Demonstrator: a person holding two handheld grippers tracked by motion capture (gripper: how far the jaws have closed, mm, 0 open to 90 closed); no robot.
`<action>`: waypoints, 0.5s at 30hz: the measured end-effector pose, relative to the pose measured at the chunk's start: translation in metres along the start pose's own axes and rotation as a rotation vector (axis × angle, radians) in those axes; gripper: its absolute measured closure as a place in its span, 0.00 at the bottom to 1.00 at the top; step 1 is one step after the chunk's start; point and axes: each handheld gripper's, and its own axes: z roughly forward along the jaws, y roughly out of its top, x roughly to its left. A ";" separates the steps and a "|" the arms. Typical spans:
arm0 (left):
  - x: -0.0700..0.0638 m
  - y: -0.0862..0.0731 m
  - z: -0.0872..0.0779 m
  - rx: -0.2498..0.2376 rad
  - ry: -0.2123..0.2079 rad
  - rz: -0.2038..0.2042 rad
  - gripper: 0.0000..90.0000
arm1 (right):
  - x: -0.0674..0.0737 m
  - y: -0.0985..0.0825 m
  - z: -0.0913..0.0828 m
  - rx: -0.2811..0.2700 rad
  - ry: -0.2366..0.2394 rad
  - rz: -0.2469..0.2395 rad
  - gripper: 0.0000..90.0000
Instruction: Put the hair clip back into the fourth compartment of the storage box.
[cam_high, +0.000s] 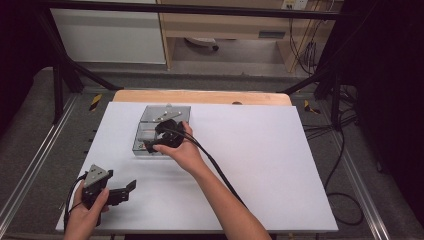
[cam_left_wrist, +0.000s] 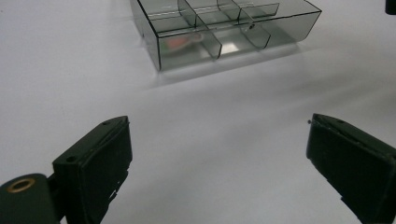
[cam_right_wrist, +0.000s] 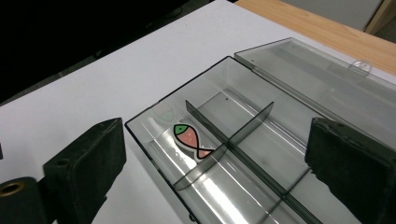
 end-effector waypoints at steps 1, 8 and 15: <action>0.000 0.000 0.000 0.000 0.000 -0.001 0.08 | -0.001 -0.001 -0.002 -0.008 -0.003 0.000 0.05; 0.000 0.000 0.000 0.000 -0.001 0.002 0.08 | -0.010 -0.006 -0.018 -0.017 -0.020 -0.013 0.06; 0.000 0.000 0.000 -0.001 -0.001 0.003 0.08 | -0.015 -0.016 -0.038 -0.042 -0.017 -0.020 0.06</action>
